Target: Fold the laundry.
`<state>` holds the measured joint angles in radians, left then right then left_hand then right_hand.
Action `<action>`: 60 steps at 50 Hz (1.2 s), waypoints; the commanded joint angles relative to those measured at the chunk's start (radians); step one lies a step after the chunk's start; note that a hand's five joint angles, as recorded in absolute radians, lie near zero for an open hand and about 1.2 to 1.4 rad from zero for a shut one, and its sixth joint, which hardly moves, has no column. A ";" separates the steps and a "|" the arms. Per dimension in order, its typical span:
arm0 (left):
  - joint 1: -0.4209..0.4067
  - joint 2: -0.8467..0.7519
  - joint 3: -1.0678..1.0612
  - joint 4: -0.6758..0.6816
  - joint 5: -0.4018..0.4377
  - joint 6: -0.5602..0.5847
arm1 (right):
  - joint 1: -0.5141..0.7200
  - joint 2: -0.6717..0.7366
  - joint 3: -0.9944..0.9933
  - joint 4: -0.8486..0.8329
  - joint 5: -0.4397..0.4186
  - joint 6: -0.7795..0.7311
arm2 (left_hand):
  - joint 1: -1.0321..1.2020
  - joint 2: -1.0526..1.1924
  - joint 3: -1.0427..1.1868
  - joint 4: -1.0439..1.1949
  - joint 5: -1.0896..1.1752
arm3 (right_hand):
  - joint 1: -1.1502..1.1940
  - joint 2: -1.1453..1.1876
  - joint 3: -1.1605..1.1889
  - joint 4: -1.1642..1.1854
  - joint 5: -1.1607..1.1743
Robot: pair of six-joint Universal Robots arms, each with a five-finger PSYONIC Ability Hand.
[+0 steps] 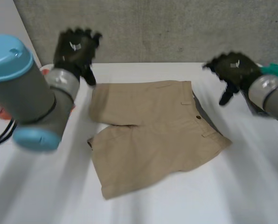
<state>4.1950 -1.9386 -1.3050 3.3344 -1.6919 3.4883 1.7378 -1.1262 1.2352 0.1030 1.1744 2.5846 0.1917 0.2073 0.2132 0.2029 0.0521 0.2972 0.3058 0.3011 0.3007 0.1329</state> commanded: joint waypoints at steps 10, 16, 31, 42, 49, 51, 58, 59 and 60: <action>-0.231 0.150 -0.441 -0.239 -0.037 -0.239 | -0.126 0.049 0.279 0.063 -0.211 -0.366 | 0.277 0.262 0.256 0.266 0.242 | 0.234 0.225 0.230 0.230 0.224; -0.230 0.050 -0.458 -0.197 -0.037 -0.256 | -0.124 0.104 0.305 -0.020 -0.232 -0.368 | 0.260 0.244 0.238 0.248 0.225 | 0.269 0.261 0.265 0.266 0.259; -0.234 -0.006 -0.459 -0.162 -0.038 -0.258 | -0.116 0.166 0.319 -0.164 -0.229 -0.354 | 0.984 0.968 0.962 0.973 0.949 | 1.099 1.090 1.095 1.096 1.089; -0.242 0.024 -0.464 -0.191 -0.043 -0.252 | -0.127 0.028 0.403 -0.146 -0.213 -0.301 | 1.205 1.189 1.183 1.193 1.170 | 1.099 1.090 1.095 1.096 1.089; -0.263 0.144 -0.482 -0.306 -0.046 -0.247 | -0.141 -0.139 0.457 -0.004 -0.176 -0.299 | 1.205 1.189 1.183 1.193 1.170 | 1.099 1.090 1.095 1.096 1.089; -0.268 0.187 -0.485 -0.354 -0.043 -0.241 | -0.159 -0.185 0.460 0.065 -0.164 -0.302 | 1.205 1.189 1.183 1.193 1.170 | 1.099 1.090 1.095 1.096 1.089; -0.352 0.360 -0.471 -0.596 -0.031 -0.242 | -0.253 -0.383 0.463 0.368 -0.140 -0.391 | 1.205 1.189 1.183 1.193 1.170 | 1.099 1.090 1.095 1.096 1.089; -0.358 0.375 -0.467 -0.610 -0.031 -0.241 | -0.262 -0.414 0.461 0.429 -0.140 -0.423 | 1.205 1.189 1.183 1.193 1.170 | 1.099 1.090 1.095 1.096 1.089; -0.363 0.386 -0.461 -0.622 -0.031 -0.239 | -0.267 -0.426 0.460 0.457 -0.140 -0.437 | 1.205 1.189 1.183 1.193 1.170 | 1.099 1.090 1.095 1.096 1.089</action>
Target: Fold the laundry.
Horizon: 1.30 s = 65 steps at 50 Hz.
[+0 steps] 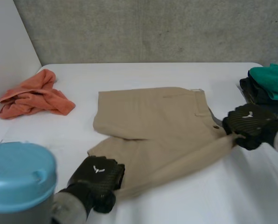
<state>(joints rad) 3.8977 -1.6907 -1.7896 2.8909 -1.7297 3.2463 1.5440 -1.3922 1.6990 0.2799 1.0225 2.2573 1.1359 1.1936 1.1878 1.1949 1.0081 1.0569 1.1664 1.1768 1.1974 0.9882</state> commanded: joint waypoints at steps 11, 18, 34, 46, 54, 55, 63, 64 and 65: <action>0.020 0.111 0.114 -0.030 0.004 0.131 | -0.064 -0.157 -0.056 0.354 0.005 -0.138 | 0.260 0.203 0.209 0.201 0.214 | 0.339 0.230 0.219 0.199 0.234; 0.186 -0.180 0.280 0.298 0.013 0.329 | 0.102 0.161 -0.295 0.095 0.108 0.152 | 0.260 0.203 0.209 0.201 0.214 | 0.339 0.230 0.219 0.199 0.234; 0.308 -0.849 0.998 0.491 0.153 0.418 | 0.264 0.622 -0.628 -0.488 0.372 0.243 | 0.260 0.203 0.209 0.201 0.214 | 0.339 0.230 0.219 0.199 0.234; 0.299 -0.962 1.083 0.660 0.153 0.461 | 0.306 0.710 -0.708 -0.639 0.519 0.260 | -0.961 -1.019 -1.013 -1.020 -1.008 | -0.882 -0.992 -1.002 -1.023 -0.988; 0.296 -0.701 0.810 0.663 0.148 0.449 | 0.269 0.403 -0.501 -0.359 0.383 0.360 | -0.961 -1.019 -1.013 -1.020 -1.008 | -0.843 -0.953 -0.963 -0.984 -0.949; 0.293 -0.678 0.779 0.663 0.148 0.446 | 0.263 0.380 -0.484 -0.323 0.363 0.370 | -0.961 -1.019 -1.013 -1.020 -1.008 | -0.785 -0.894 -0.905 -0.925 -0.890; 0.243 -0.459 0.485 0.656 0.147 0.320 | 0.151 0.337 -0.323 -0.117 0.268 0.398 | -0.961 -1.019 -1.013 -1.020 -1.008 | -0.461 -0.571 -0.581 -0.602 -0.567; 0.241 -0.445 0.464 0.656 0.147 0.310 | 0.146 0.337 -0.311 -0.120 0.265 0.400 | -0.961 -1.019 -1.013 -1.020 -1.008 | -0.461 -0.571 -0.581 -0.602 -0.567; 0.239 -0.435 0.449 0.656 0.147 0.299 | 0.140 0.337 -0.286 -0.134 0.261 0.394 | -0.961 -1.019 -1.013 -1.020 -1.008 | -0.461 -0.571 -0.581 -0.602 -0.567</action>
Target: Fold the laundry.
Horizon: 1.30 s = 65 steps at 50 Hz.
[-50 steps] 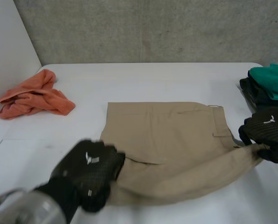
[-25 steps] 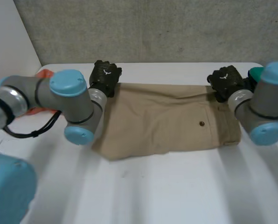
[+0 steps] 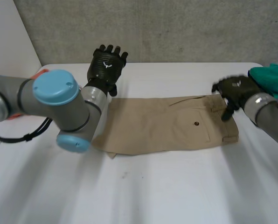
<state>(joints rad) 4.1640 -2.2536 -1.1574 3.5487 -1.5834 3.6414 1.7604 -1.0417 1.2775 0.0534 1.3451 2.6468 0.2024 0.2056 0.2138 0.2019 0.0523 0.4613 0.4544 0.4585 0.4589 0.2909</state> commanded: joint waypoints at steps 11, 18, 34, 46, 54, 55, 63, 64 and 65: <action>-0.044 0.150 -0.254 -0.002 -0.001 -0.121 | -0.073 0.117 0.131 -0.070 -0.057 -0.027 | -0.028 -0.031 -0.039 -0.027 -0.052 | 0.029 0.036 0.031 0.031 0.024; -0.039 0.161 -0.271 -0.004 -0.001 -0.121 | -0.082 0.112 0.158 -0.181 -0.044 -0.027 | -0.028 -0.031 -0.039 -0.027 -0.052 | 0.935 0.942 0.938 0.937 0.931; -0.031 0.324 -0.387 -0.002 0.002 -0.144 | -0.144 -0.080 0.207 -0.190 -0.004 -0.459 | -0.028 -0.031 -0.039 -0.027 -0.052 | 0.935 0.942 0.938 0.937 0.931; -0.021 0.373 -0.427 -0.001 -0.001 -0.198 | 0.300 -0.002 0.175 -0.310 -0.276 -0.507 | -0.028 -0.031 -0.039 -0.027 -0.052 | 0.935 0.942 0.938 0.937 0.931; -0.015 0.374 -0.407 0.006 0.000 -0.198 | 0.419 0.117 0.106 -0.265 -0.294 -0.591 | -0.028 -0.031 -0.039 -0.027 -0.052 | 0.697 0.704 0.700 0.700 0.693; -0.015 0.374 -0.403 0.009 0.002 -0.198 | 0.425 0.114 0.100 -0.267 -0.291 -0.584 | -0.028 -0.031 -0.039 -0.027 -0.052 | 0.457 0.464 0.460 0.459 0.453; -0.016 0.333 -0.269 0.007 -0.001 -0.199 | 0.409 -0.015 0.117 -0.267 -0.199 -0.081 | -0.028 -0.031 -0.039 -0.027 -0.052 | -0.287 -0.280 -0.284 -0.284 -0.291; -0.019 0.319 -0.251 0.006 -0.001 -0.199 | 0.396 -0.033 0.121 -0.268 -0.181 -0.018 | -0.028 -0.031 -0.039 -0.027 -0.052 | -0.287 -0.280 -0.284 -0.284 -0.291; -0.033 0.290 -0.208 -0.001 0.000 -0.208 | 0.378 -0.052 0.126 -0.267 -0.157 0.043 | -0.028 -0.031 -0.039 -0.027 -0.052 | -0.287 -0.280 -0.284 -0.284 -0.291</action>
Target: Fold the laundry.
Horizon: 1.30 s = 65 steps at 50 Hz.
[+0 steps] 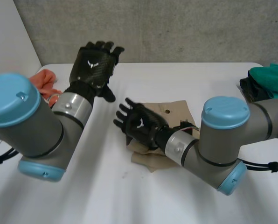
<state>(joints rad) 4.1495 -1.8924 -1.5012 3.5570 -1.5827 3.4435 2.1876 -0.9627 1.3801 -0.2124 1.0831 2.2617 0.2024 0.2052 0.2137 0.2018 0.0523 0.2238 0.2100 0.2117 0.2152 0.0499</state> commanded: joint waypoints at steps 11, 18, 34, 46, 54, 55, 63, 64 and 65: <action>-0.158 -0.331 0.444 -0.211 0.012 -0.102 | -0.315 -0.234 -0.010 0.249 0.261 0.704 | -0.015 -0.018 -0.027 -0.015 -0.040 | -0.049 -0.035 -0.037 -0.041 -0.050; -0.186 -0.493 0.581 -0.371 -0.051 -0.106 | -0.318 -0.062 -0.119 0.332 0.178 0.708 | 0.008 0.005 -0.003 0.009 -0.016 | -0.049 -0.035 -0.037 -0.041 -0.050; -0.178 -0.583 0.562 -0.607 -0.161 -0.092 | -0.315 0.142 -0.164 0.337 0.141 0.563 | 0.008 0.005 -0.003 0.009 -0.016 | -0.049 -0.035 -0.037 -0.041 -0.050; -0.166 -0.458 0.567 -0.586 -0.145 -0.096 | -0.305 0.023 -0.095 0.295 0.221 0.441 | -0.024 -0.027 -0.035 -0.023 -0.048 | -0.049 -0.035 -0.037 -0.041 -0.050; -0.112 -0.303 0.572 -0.494 0.024 -0.102 | -0.230 -0.201 0.161 0.101 0.303 0.441 | -0.001 -0.003 -0.012 0.000 -0.025 | -0.049 -0.035 -0.037 -0.041 -0.050; -0.106 -0.295 0.575 -0.494 0.059 -0.104 | -0.217 -0.220 0.193 0.078 0.314 0.441 | 0.002 -0.001 -0.009 0.003 -0.022 | -0.049 -0.035 -0.037 -0.041 -0.050; -0.068 -0.257 0.611 -0.512 0.423 -0.155 | -0.089 -0.234 0.445 -0.120 0.343 0.443 | 0.011 0.008 0.000 0.012 -0.013 | -0.049 -0.035 -0.037 -0.041 -0.050; -0.057 -0.251 0.614 -0.520 0.473 -0.182 | -0.080 -0.232 0.459 -0.145 0.345 0.444 | 0.011 0.008 0.000 0.012 -0.013 | -0.049 -0.035 -0.037 -0.041 -0.050; -0.051 -0.249 0.616 -0.521 0.490 -0.193 | -0.066 -0.226 0.477 -0.195 0.350 0.443 | 0.008 0.005 -0.003 0.009 -0.016 | -0.049 -0.035 -0.037 -0.041 -0.050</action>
<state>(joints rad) 4.0686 -2.1566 -0.9056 3.0604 -1.3110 3.3180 2.0445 -1.2052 1.7336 -0.2569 1.4184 2.7038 0.2024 0.2033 0.2029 0.2206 0.0547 0.2150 0.1898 0.2110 0.2132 0.0495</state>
